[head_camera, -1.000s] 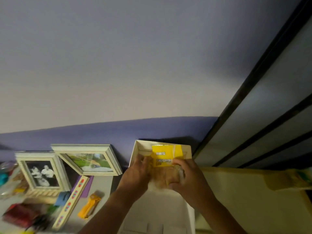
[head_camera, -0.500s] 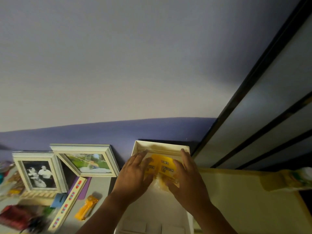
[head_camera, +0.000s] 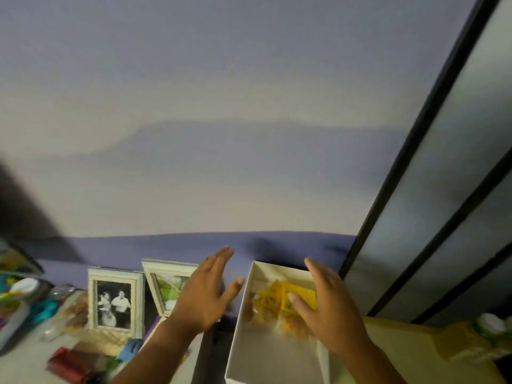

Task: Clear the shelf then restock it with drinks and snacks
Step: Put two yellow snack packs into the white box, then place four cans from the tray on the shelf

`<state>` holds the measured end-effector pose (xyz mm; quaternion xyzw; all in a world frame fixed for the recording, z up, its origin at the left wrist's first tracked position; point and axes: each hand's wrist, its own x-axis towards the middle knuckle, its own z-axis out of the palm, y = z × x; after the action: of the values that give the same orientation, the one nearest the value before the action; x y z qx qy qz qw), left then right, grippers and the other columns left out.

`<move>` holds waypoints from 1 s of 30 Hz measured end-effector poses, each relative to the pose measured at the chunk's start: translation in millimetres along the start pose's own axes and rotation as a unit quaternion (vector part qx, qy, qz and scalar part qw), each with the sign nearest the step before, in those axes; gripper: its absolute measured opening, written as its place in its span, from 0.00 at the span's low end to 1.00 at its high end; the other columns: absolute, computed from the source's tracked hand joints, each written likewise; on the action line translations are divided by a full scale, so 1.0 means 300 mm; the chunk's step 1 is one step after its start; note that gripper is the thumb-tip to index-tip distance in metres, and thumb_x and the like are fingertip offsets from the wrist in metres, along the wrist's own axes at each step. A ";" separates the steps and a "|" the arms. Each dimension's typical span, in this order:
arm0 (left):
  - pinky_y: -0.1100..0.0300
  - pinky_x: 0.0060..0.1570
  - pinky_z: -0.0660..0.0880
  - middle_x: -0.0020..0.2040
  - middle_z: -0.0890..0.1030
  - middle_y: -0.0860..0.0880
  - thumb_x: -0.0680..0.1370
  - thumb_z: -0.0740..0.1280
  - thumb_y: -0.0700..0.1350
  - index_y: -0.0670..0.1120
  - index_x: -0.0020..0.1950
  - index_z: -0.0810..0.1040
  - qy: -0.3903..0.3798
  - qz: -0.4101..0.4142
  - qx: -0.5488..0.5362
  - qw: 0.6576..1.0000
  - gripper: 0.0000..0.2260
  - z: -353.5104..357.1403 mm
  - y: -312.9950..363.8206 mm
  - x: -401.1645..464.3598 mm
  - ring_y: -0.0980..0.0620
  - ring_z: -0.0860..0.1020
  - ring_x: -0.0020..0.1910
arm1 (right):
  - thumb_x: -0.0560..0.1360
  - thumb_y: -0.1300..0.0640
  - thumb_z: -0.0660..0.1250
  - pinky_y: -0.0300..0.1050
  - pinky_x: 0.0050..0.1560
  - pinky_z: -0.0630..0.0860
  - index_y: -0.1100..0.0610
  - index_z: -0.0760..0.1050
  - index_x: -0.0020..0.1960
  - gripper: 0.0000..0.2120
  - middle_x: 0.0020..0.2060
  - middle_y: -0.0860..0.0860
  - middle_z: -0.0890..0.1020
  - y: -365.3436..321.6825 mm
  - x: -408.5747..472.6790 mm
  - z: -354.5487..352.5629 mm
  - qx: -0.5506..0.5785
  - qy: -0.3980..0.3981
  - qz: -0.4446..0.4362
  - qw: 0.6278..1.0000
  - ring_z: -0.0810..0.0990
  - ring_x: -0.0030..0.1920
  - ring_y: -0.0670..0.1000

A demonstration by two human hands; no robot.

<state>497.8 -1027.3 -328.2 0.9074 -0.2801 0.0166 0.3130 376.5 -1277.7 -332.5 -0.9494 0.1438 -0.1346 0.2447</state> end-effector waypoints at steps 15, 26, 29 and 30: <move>0.56 0.73 0.57 0.80 0.59 0.53 0.78 0.51 0.70 0.55 0.79 0.58 0.071 -0.163 0.139 0.974 0.33 -0.673 -0.205 -0.837 0.54 0.58 0.77 | 0.75 0.29 0.58 0.51 0.75 0.65 0.43 0.50 0.80 0.40 0.80 0.44 0.56 -0.737 -0.347 0.104 0.004 -0.111 -0.181 0.977 0.55 0.79 0.50; 0.53 0.75 0.61 0.81 0.56 0.54 0.73 0.41 0.75 0.54 0.80 0.55 0.077 -0.252 0.180 0.948 0.40 -1.189 -0.709 -1.589 0.52 0.58 0.78 | 0.78 0.34 0.58 0.46 0.78 0.55 0.47 0.52 0.81 0.37 0.80 0.44 0.55 -1.571 -0.796 0.541 -0.001 -0.167 -0.287 0.943 0.53 0.79 0.48; 0.51 0.75 0.61 0.81 0.57 0.52 0.73 0.40 0.75 0.54 0.80 0.55 0.047 -0.243 0.189 0.950 0.41 -1.265 -0.830 -1.682 0.50 0.59 0.77 | 0.77 0.32 0.58 0.45 0.77 0.55 0.47 0.52 0.81 0.38 0.80 0.44 0.56 -1.707 -0.883 0.645 -0.013 -0.182 -0.274 0.944 0.54 0.79 0.47; 0.52 0.75 0.61 0.81 0.57 0.52 0.73 0.41 0.75 0.54 0.80 0.54 0.039 -0.237 0.187 0.953 0.41 -1.280 -0.867 -1.690 0.50 0.59 0.77 | 0.77 0.32 0.58 0.46 0.77 0.56 0.47 0.52 0.81 0.38 0.80 0.44 0.57 -1.730 -0.904 0.670 -0.015 -0.186 -0.268 0.945 0.55 0.79 0.48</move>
<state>261.1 -384.8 -269.1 0.9885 -0.0368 0.0295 0.1435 299.4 -664.8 -291.0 -0.9646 -0.1622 -0.0144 0.2075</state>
